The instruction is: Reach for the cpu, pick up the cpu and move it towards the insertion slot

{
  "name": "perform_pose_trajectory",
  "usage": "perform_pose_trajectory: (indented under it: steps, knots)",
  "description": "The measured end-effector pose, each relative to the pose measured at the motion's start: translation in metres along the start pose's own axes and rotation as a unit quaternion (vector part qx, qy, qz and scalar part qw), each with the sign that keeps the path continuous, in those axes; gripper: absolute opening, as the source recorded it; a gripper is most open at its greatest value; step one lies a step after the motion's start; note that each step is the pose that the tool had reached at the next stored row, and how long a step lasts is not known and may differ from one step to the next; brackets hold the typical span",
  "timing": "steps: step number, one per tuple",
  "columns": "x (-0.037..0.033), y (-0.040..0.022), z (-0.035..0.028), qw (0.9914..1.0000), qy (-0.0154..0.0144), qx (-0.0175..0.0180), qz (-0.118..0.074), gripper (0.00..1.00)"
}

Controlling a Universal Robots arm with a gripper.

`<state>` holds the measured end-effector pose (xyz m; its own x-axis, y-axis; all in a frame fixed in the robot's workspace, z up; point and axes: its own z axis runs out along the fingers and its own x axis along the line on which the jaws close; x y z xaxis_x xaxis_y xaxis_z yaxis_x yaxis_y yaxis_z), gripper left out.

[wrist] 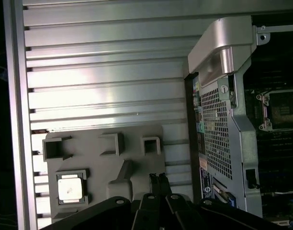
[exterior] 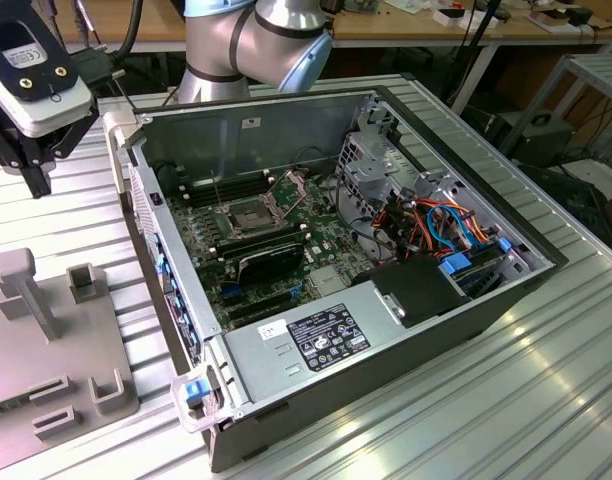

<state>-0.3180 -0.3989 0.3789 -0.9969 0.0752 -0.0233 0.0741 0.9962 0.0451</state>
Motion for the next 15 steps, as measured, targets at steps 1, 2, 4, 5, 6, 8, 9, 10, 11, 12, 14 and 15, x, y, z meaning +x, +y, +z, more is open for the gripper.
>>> perform_pose_trajectory:
  steps: [1, 2, 4, 5, 6, 8, 9, 10, 11, 12, 14, 15]
  knots:
    - [0.0016, -0.0001, 0.0000, 1.00000, 0.0000, 0.0000, 0.000, 0.11]
    - [0.0023, -0.0001, -0.0001, 1.00000, 0.0000, 0.0000, 0.000, 0.11]
    - [0.0149, -0.0011, -0.0004, 1.00000, 0.0000, 0.0000, 0.000, 0.11]
    - [0.0264, -0.0026, -0.0004, 1.00000, 0.0000, 0.0000, 0.000, 0.11]
    - [0.0278, -0.0027, -0.0005, 1.00000, 0.0000, 0.0000, 0.000, 0.11]
    - [0.0309, -0.0030, -0.0005, 1.00000, 0.0000, 0.0000, 0.000, 0.11]
    - [0.0327, -0.0032, -0.0004, 1.00000, 0.0000, 0.0000, 0.000, 0.11]
    - [0.0346, -0.0034, -0.0004, 1.00000, 0.0000, 0.0000, 0.000, 0.11]
    - [0.0365, -0.0037, -0.0004, 1.00000, 0.0000, 0.0000, 0.000, 0.11]
    - [0.0390, -0.0041, -0.0003, 1.00000, 0.0000, 0.0000, 0.000, 0.11]
    - [0.0442, -0.0049, -0.0002, 1.00000, 0.0000, 0.0000, 0.000, 0.11]
    - [0.0469, -0.0053, -0.0002, 1.00000, 0.0000, 0.0000, 0.000, 0.11]
